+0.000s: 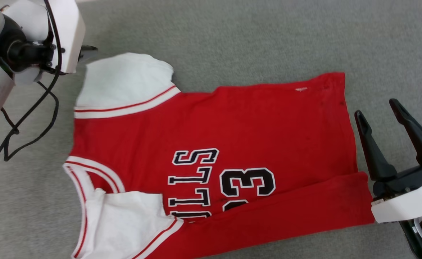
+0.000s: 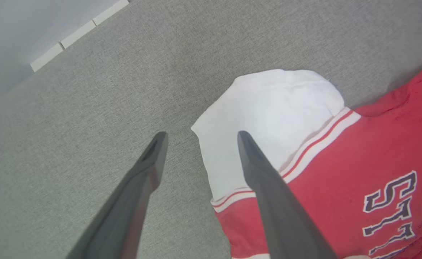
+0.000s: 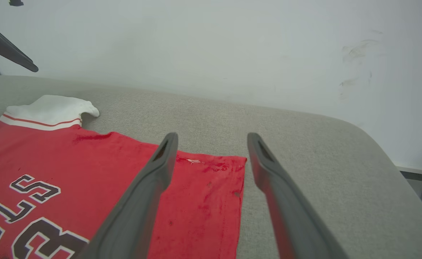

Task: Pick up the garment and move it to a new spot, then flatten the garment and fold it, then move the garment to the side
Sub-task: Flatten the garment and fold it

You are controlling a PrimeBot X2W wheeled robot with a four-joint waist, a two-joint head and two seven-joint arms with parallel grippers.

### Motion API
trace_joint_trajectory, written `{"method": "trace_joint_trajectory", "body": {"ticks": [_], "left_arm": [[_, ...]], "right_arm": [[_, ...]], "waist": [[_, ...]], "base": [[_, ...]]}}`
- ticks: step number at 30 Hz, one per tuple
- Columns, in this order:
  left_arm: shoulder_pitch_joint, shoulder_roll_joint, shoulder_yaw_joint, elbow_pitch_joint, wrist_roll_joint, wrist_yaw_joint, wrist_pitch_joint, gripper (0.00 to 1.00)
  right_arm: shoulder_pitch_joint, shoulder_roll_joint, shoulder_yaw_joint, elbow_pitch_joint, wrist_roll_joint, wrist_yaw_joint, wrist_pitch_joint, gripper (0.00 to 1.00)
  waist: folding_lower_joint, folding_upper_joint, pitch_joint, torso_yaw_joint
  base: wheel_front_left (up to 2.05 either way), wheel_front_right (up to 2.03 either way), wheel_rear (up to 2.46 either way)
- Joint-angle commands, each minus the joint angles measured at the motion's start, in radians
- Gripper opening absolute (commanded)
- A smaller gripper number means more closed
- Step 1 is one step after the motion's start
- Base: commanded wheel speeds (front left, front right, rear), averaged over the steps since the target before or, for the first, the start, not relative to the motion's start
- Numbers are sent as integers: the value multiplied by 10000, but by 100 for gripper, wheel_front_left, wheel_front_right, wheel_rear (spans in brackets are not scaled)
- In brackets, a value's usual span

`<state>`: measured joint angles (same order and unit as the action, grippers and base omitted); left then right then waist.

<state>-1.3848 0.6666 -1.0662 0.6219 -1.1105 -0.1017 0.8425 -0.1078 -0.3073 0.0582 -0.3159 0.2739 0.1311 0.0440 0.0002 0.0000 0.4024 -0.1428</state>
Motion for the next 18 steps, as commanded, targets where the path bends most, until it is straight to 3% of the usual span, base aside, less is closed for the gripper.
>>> {"method": "trace_joint_trajectory", "body": {"ticks": [1,12,13,14,18], "left_arm": [[-224,-32,-125,168,108,14,274,100],[169,99,-950,850,306,-89,1479,100],[226,89,-1011,819,285,-105,1539,42],[288,69,-992,802,183,-131,1591,0],[252,1,-1003,603,136,-191,1492,0]], "right_arm": [[-255,102,60,-45,-3,-5,-84,100],[-822,203,329,371,-79,-5,-447,100],[-841,169,313,422,-72,-7,-453,100],[-898,126,298,470,-64,-5,-443,100],[-1204,-127,69,510,-113,-5,-308,100]], "waist": [[-2,0,761,-484],[-2,0,1507,-817],[-2,0,1514,-805],[-2,0,1506,-789],[-2,0,1295,-644]], "base": [[0,0,0],[0,0,0],[0,0,0],[0,0,0],[0,0,0]]}}
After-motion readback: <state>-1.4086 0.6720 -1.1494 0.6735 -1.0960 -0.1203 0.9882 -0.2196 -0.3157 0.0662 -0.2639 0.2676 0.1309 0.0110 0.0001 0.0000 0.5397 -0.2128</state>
